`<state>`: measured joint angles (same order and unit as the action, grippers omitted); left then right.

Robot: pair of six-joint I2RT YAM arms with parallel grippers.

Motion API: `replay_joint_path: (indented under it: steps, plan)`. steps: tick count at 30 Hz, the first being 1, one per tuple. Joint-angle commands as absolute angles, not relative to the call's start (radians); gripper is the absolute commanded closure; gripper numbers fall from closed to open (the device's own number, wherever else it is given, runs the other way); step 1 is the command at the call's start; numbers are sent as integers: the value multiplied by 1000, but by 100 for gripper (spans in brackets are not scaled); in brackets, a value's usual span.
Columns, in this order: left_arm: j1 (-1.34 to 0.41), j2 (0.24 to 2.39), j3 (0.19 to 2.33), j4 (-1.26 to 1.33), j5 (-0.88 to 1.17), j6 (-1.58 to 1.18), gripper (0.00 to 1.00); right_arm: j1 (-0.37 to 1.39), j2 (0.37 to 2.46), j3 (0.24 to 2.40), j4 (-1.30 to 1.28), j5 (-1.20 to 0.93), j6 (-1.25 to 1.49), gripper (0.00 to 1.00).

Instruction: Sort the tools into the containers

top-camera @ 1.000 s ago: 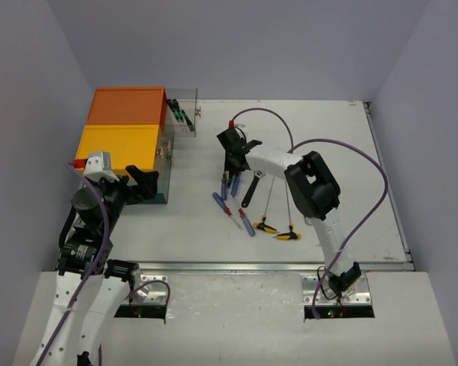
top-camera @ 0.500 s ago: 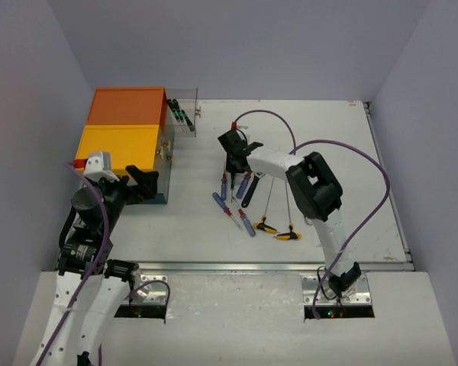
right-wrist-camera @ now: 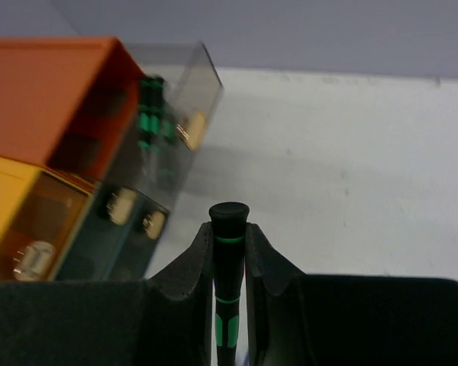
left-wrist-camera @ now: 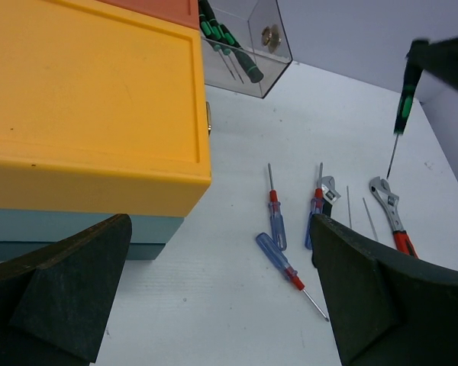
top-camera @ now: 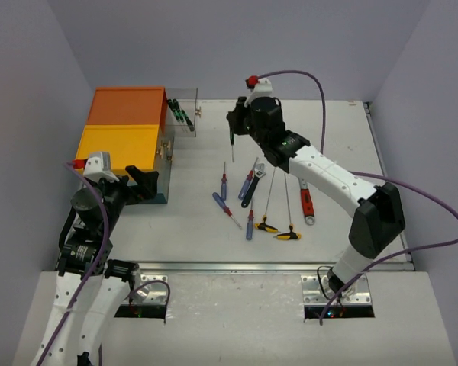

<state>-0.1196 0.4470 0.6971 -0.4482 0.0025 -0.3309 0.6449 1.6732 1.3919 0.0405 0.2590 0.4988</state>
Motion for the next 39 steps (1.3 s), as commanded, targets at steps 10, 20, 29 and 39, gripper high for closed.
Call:
replay_joint_path:
  steps: [10, 20, 29, 39]
  plan:
    - [-130, 442, 696, -407, 5, -339, 0, 664, 2121, 2010, 615, -183, 326, 100]
    - [-135, 432, 693, -402, 8, -337, 0, 693, 2465, 2369, 580, -79, 48, 100]
    - [-137, 431, 692, -400, 13, -336, 0, 692, 2387, 2252, 415, -139, 74, 81]
    - [-138, 454, 693, -399, 20, -334, 0, 664, 2168, 2217, 66, 106, 146, 25]
